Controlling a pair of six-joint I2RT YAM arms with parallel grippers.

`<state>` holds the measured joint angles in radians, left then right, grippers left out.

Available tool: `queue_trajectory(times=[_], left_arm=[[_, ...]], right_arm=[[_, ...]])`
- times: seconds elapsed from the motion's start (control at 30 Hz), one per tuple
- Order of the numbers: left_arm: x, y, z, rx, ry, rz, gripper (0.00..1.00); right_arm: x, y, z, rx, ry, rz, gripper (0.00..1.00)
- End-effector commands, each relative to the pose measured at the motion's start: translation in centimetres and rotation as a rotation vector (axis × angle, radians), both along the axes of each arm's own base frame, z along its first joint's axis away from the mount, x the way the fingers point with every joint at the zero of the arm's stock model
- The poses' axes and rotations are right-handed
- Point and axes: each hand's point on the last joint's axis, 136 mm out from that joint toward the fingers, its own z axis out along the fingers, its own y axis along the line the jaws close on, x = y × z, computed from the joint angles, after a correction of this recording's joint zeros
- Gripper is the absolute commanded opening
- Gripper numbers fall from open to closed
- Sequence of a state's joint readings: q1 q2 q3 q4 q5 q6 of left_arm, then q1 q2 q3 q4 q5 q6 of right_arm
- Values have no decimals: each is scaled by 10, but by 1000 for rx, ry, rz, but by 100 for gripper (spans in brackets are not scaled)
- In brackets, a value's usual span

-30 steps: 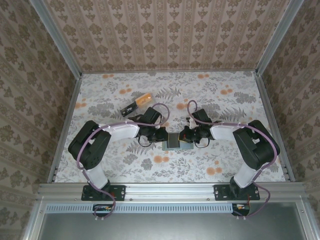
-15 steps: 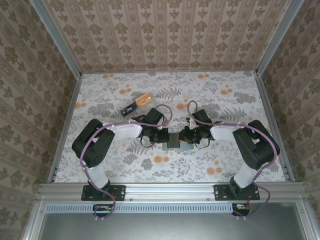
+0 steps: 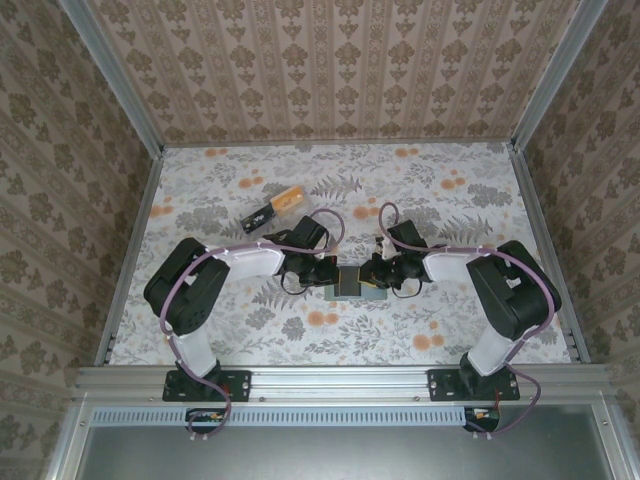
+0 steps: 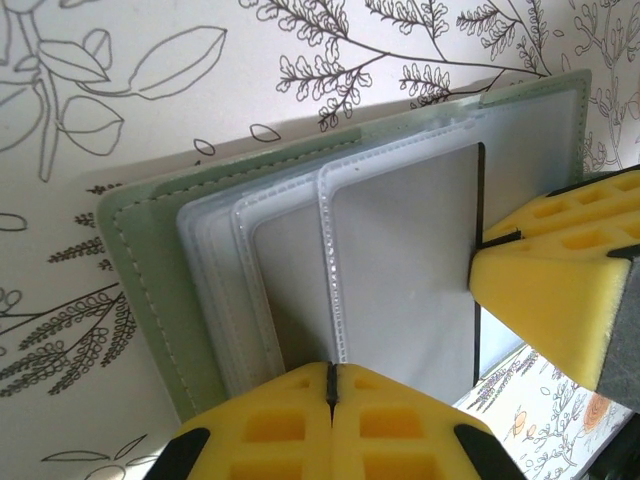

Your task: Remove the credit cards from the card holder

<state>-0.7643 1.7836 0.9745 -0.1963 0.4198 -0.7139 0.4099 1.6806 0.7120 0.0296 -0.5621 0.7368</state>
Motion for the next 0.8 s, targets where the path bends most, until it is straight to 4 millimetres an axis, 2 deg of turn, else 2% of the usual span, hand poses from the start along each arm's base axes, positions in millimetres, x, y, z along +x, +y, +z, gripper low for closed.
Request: queue_trajectory(times=[0.0, 0.2, 0.5, 0.77], left_arm=[[-6, 19, -23, 110, 54, 23, 0], [-6, 19, -23, 111, 55, 23, 0], [-6, 18, -24, 107, 58, 19, 0], [-6, 17, -24, 104, 57, 18, 0]], right_arm=[[-5, -3, 3, 12, 6, 1, 19], [-6, -4, 3, 25, 8, -4, 24], [-6, -2, 5, 66, 8, -4, 19], [-6, 6, 1, 110, 30, 18, 19]])
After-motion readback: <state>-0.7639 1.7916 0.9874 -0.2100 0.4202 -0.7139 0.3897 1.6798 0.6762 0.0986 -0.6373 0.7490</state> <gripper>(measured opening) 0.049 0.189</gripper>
